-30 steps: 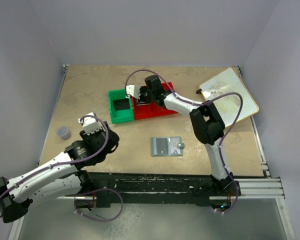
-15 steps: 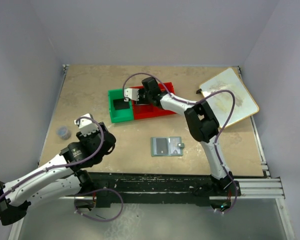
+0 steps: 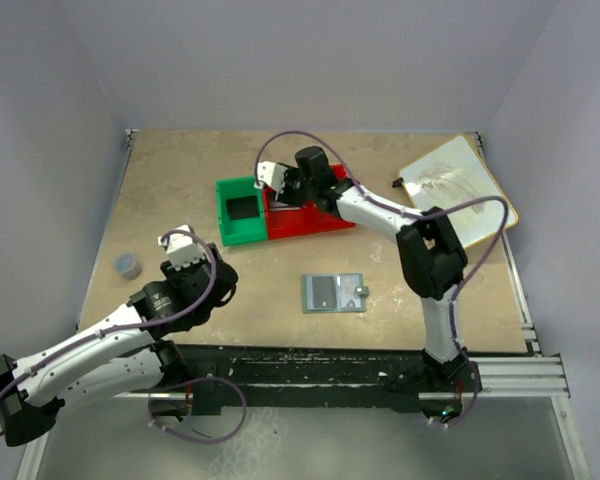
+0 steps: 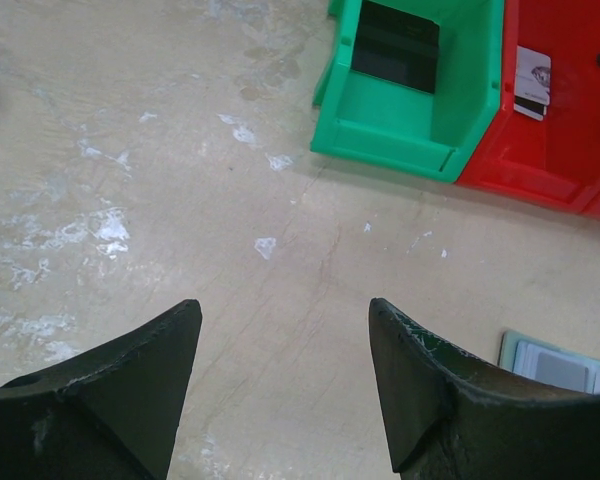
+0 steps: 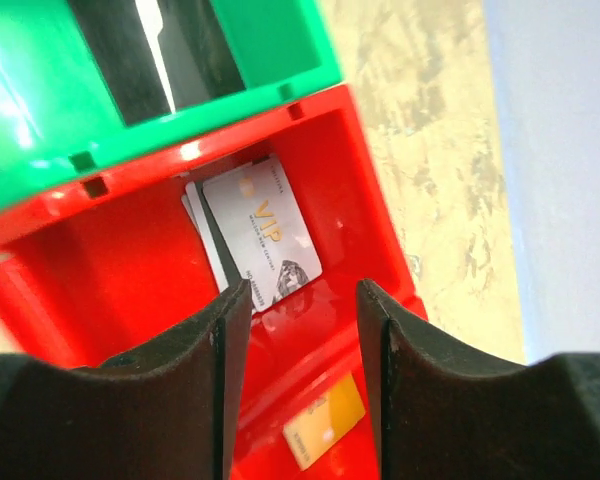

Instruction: Take the credit cards out of the card holder

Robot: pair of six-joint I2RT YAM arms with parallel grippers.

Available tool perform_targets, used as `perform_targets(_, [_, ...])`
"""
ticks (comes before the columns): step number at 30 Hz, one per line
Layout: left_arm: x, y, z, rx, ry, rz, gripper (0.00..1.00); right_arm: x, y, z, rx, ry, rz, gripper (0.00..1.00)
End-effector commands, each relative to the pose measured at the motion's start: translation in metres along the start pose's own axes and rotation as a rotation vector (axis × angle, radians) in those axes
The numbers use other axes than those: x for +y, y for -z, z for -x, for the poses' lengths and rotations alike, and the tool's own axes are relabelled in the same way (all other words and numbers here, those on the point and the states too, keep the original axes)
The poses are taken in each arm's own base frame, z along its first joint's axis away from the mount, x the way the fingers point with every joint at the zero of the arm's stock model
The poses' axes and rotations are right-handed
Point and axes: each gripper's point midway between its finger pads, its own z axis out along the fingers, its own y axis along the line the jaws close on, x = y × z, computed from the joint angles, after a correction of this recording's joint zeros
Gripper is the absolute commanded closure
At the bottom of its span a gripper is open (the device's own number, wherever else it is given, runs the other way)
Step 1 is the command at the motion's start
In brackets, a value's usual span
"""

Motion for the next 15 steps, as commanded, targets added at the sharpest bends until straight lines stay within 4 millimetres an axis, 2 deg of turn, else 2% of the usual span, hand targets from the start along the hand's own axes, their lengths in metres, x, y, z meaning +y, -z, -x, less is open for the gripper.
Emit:
perform_targets(1, [-0.037,0.003,0.008,0.019,0.014,-0.102,0.34,-0.039,0.074,0.061,-0.195,-0.331,-0.175,0.5])
perform_targets(2, [-0.045,0.002,0.005,0.032,0.001,-0.123,0.34,-0.037,0.086,0.055,-0.18,-0.462,-0.208,0.5])
perform_targets(4, [-0.066,0.0,0.003,0.054,-0.023,-0.173,0.34,-0.014,0.107,0.034,-0.122,-0.743,-0.213,0.49])
perform_targets(7, [-0.105,-0.001,-0.005,0.101,-0.086,-0.285,0.34,0.053,0.134,0.0,-0.016,-1.136,-0.137,0.49])
perform_targets(8, [-0.12,-0.001,-0.01,0.121,-0.116,-0.329,0.34,0.073,0.146,-0.012,0.004,-1.234,-0.144,0.51])
perform_targets(9, [-0.136,-0.003,-0.018,0.151,-0.151,-0.37,0.34,0.097,0.159,-0.025,0.022,-1.407,-0.167,0.51])
perform_targets(10, [-0.149,-0.003,-0.023,0.173,-0.177,-0.407,0.34,0.139,0.17,-0.048,0.083,-1.549,-0.156,0.51])
perform_targets(11, [-0.164,-0.004,-0.03,0.198,-0.203,-0.446,0.34,0.16,0.184,-0.051,0.061,-1.675,-0.133,0.51])
perform_targets(13, [-0.19,-0.006,-0.047,0.244,-0.263,-0.528,0.34,0.178,0.206,-0.044,-0.072,-1.809,-0.081,0.54])
perform_targets(15, [-0.211,-0.009,-0.064,0.292,-0.32,-0.588,0.37,0.195,0.223,-0.043,-0.121,-1.883,-0.034,0.55])
